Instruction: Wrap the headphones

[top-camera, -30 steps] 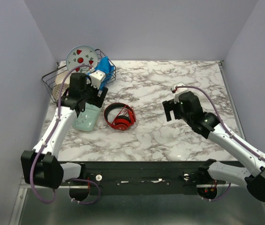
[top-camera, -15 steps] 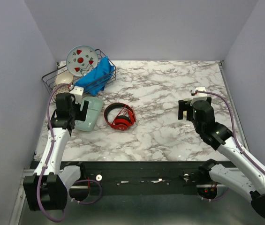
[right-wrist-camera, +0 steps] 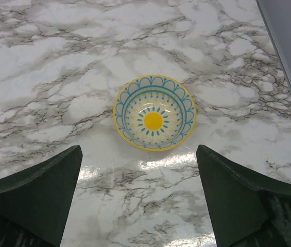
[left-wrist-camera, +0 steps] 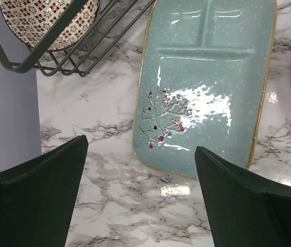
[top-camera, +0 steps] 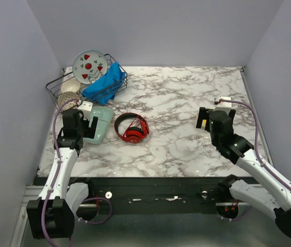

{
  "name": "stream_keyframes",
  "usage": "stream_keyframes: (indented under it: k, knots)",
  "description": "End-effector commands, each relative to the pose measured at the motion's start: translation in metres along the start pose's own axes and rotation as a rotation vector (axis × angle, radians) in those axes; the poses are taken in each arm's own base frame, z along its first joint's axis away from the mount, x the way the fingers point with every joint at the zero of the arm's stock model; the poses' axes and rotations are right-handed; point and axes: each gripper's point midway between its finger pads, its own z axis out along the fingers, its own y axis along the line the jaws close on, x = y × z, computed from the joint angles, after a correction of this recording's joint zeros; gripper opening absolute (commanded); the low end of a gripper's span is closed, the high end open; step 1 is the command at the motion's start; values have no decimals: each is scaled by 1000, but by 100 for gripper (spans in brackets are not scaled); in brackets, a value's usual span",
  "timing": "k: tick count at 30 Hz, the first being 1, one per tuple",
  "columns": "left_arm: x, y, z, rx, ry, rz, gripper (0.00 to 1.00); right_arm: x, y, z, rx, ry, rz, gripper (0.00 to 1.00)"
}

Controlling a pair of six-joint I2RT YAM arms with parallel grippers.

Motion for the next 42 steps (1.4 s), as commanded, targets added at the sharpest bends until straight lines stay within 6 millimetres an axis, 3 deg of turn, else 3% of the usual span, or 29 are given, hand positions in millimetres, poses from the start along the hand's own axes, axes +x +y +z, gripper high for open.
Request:
stream_keyframes:
  k: [1,5,8,9,10,12,25,42]
  knots:
    - [-7,5,-7,0,4,18,99,-9,-2,-3,-7,-44,42,100]
    - [-18,-3,-24,74,16,16,99,-10,-3,-6,-17,-57,49,100]
    - [-23,-23,-31,180,-37,14,99,-12,-4,-11,-34,-74,63,100]
    - [-12,-31,-28,205,-28,9,99,-11,-4,-13,-37,-78,66,100]
    - [-12,-38,-26,242,-58,29,99,-13,-4,-15,-46,-85,74,100]
    - [0,-41,-22,247,-47,49,99,-17,-6,-20,-65,-112,94,100]
    - [-2,-35,-18,209,-49,38,99,-25,-6,-45,-192,-263,170,100]
    - [0,-35,-17,209,-40,37,99,-22,1,-41,-212,-252,151,100]
